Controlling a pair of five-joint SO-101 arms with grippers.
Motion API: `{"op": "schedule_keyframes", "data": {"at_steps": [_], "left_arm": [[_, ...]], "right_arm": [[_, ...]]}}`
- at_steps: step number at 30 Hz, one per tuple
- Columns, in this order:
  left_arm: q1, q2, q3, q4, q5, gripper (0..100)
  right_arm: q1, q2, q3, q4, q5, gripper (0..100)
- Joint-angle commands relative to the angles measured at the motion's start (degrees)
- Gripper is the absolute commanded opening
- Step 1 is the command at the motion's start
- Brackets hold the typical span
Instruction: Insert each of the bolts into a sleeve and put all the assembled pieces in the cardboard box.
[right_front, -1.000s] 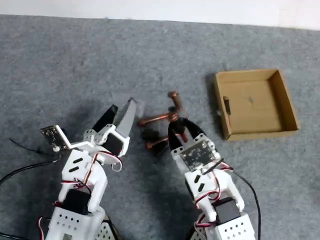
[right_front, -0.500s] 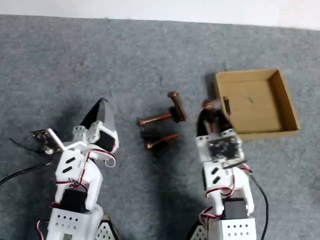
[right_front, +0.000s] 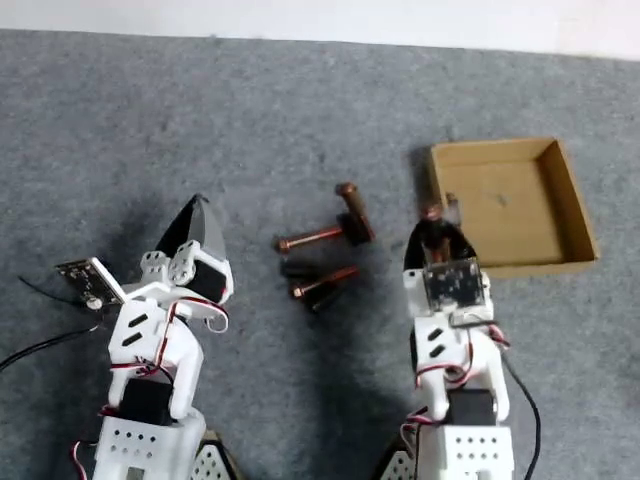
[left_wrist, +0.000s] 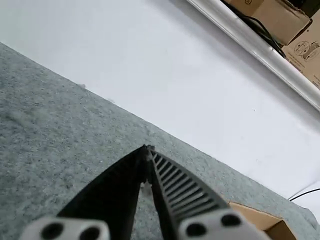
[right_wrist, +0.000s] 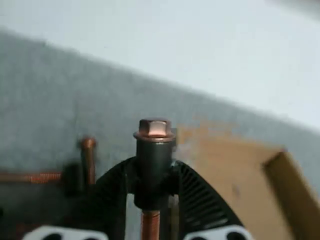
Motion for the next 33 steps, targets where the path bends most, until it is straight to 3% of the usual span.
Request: {"op": "schedule_keyframes", "data": {"at_steps": [1, 5, 9, 15, 21, 27, 33], "left_arm": [[-0.75, -0.57, 1.45, 0.26, -0.18, 1], [-0.75, -0.57, 1.45, 0.26, -0.18, 1], [-0.75, -0.57, 1.45, 0.18, -0.18, 1], [-0.66, -0.57, 1.45, 0.09, -0.18, 1], [0.84, -0.57, 1.45, 0.09, -0.18, 1], [1.45, -0.57, 1.45, 0.18, -0.18, 1], [1.45, -0.57, 1.45, 0.18, -0.18, 1]], "right_arm": [[0.92, 17.36, -13.85, -4.0, -3.78, 0.5], [3.38, 39.6, -30.73, -4.35, -8.44, 0.5], [6.46, 58.95, -46.73, -4.35, -19.69, 0.5], [12.79, 80.57, -60.7, -4.35, -31.03, 0.5], [19.65, 93.93, -64.84, -6.02, -31.56, 0.5], [18.86, 100.18, -65.27, -11.12, -30.68, 1.0], [12.0, 99.38, -65.19, -6.81, -16.18, 25.5]]}}
